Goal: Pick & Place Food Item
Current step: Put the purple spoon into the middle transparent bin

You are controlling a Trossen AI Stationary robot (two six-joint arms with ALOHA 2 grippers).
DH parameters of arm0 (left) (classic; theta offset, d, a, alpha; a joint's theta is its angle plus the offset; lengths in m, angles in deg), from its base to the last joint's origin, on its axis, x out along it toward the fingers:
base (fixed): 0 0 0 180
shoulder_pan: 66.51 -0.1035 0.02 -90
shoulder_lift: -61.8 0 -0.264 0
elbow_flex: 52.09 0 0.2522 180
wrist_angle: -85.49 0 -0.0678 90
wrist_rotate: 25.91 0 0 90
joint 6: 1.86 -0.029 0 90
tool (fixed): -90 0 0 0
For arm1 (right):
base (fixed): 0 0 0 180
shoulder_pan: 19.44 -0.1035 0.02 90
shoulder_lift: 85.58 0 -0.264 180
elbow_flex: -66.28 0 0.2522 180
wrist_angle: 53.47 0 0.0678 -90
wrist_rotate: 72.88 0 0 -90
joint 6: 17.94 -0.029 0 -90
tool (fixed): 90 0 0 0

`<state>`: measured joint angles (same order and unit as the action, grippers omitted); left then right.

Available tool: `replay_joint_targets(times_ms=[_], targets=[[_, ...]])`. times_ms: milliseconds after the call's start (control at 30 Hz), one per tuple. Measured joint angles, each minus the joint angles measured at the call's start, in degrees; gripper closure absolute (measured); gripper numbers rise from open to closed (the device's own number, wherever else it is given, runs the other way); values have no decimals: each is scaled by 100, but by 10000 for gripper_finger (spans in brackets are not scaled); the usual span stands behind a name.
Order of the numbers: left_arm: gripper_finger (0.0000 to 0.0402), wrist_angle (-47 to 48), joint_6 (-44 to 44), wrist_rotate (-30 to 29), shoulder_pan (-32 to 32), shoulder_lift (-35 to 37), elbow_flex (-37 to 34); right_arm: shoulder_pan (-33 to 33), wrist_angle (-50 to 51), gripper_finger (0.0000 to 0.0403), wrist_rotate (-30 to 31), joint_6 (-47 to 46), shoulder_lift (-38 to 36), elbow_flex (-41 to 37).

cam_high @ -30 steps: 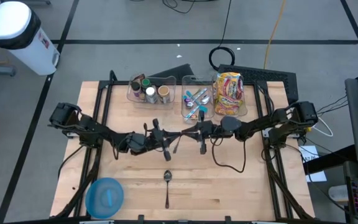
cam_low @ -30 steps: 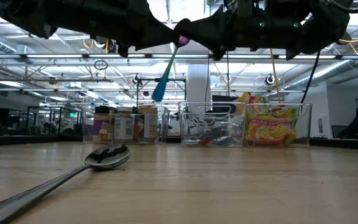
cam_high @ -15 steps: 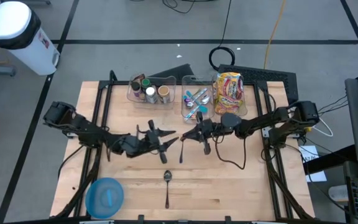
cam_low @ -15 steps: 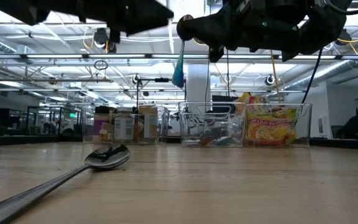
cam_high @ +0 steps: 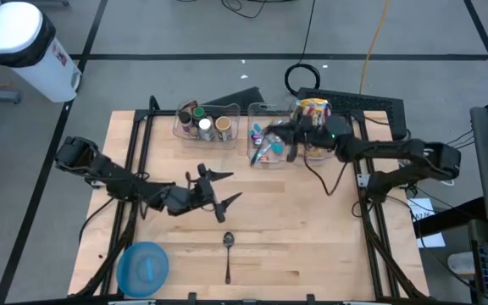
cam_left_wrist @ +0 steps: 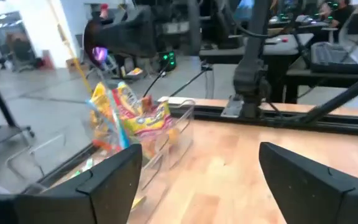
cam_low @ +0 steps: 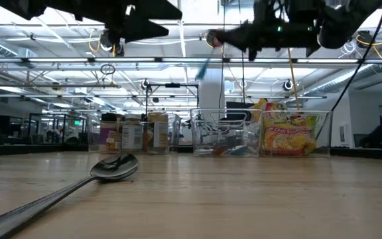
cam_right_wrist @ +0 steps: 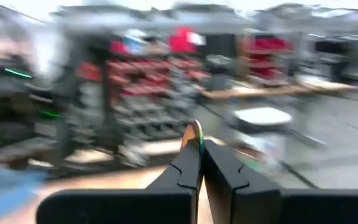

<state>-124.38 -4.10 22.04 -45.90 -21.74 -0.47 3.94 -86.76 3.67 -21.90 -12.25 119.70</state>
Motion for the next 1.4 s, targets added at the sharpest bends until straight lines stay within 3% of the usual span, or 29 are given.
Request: replay_joint_targets(times_ms=[233, 367, 467, 600, 1400], targets=[[78, 198, 445, 228, -220, -1, 0, 948, 718, 402, 113, 365, 466, 0], [85, 296, 542, 348, -268, -1, 0, 1216, 971, 402, -422, 362, 840, 0], [87, 346, 558, 346, -270, -1, 0, 1268, 992, 402, -907, 377, 1121, -2], [83, 345, 580, 350, -270, -1, 0, 1246, 971, 400, -1037, 539, 1338, 0], [90, 324, 584, 321, -333, -3, 0, 1242, 994, 397, -1060, 658, 1437, 0]])
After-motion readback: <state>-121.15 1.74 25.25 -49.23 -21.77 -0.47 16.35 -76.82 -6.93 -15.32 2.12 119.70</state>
